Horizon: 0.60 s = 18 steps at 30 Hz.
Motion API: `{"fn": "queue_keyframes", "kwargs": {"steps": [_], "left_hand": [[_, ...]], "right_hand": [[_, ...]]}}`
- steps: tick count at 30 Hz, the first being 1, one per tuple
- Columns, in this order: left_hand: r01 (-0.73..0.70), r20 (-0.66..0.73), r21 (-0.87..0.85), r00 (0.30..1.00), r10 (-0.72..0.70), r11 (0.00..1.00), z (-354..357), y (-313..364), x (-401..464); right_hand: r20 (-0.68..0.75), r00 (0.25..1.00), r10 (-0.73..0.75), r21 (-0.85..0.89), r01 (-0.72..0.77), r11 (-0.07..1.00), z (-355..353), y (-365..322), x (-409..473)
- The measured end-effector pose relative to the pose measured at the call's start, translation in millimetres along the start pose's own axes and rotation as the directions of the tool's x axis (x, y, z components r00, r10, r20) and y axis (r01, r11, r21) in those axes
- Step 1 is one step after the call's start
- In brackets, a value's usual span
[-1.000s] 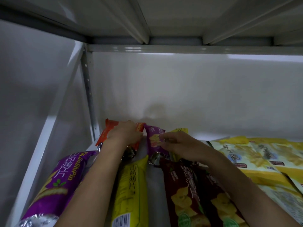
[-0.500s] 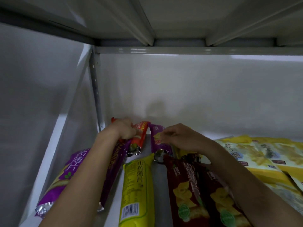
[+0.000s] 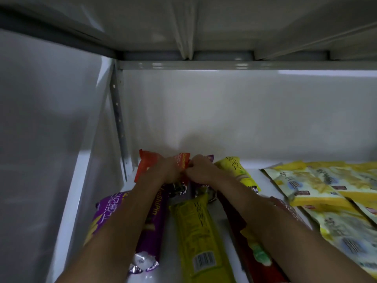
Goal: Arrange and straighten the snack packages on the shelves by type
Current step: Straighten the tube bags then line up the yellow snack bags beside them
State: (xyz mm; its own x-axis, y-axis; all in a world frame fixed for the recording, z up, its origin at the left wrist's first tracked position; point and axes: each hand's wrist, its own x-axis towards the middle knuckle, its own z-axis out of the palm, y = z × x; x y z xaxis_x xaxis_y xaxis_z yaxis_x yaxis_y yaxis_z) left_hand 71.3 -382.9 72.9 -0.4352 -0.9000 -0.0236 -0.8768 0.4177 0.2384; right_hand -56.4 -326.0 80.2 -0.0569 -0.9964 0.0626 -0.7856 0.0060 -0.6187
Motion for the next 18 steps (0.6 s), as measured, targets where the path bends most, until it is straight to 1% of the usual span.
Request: {"fn": "queue_keyframes", "kwargs": {"steps": [2,4,6,8,10,11,13,16,18], "left_hand": [[-0.002,-0.041,-0.018,0.999,0.002,1.000,5,-5,-2],[0.004,-0.091,-0.058,0.996,-0.009,0.998,9,-9,-1],[0.009,-0.119,-0.133,0.993,-0.025,0.991,14,-13,4],[-0.024,-0.160,-0.195,0.987,-0.007,0.980,15,-11,2],[-0.032,-0.209,-0.292,0.977,-0.032,0.956,17,-10,-2],[-0.034,-0.235,-0.343,0.971,-0.050,0.939,16,-9,-4],[-0.085,-0.301,-0.454,0.951,-0.063,0.887,12,-7,-4],[-0.156,-0.421,-0.531,0.902,-0.099,0.833,6,-4,-1],[-0.208,-0.460,-0.577,0.882,-0.104,0.790,1,2,-4]], "right_hand": [[0.035,0.999,0.003,-0.102,0.001,0.995,6,-12,-5],[0.008,1.000,0.009,-0.105,-0.008,0.994,11,-15,-5],[-0.014,1.000,0.017,-0.055,-0.018,0.998,15,-10,-2],[-0.058,0.996,0.064,0.082,-0.059,0.995,18,0,3],[-0.108,0.991,0.082,0.243,-0.054,0.969,21,7,7],[-0.131,0.987,0.096,0.322,-0.049,0.945,22,12,12],[-0.143,0.979,0.147,0.448,-0.068,0.891,20,18,19],[-0.170,0.966,0.195,0.609,-0.053,0.792,7,17,17],[-0.137,0.969,0.208,0.686,-0.059,0.725,-4,18,11]]}}
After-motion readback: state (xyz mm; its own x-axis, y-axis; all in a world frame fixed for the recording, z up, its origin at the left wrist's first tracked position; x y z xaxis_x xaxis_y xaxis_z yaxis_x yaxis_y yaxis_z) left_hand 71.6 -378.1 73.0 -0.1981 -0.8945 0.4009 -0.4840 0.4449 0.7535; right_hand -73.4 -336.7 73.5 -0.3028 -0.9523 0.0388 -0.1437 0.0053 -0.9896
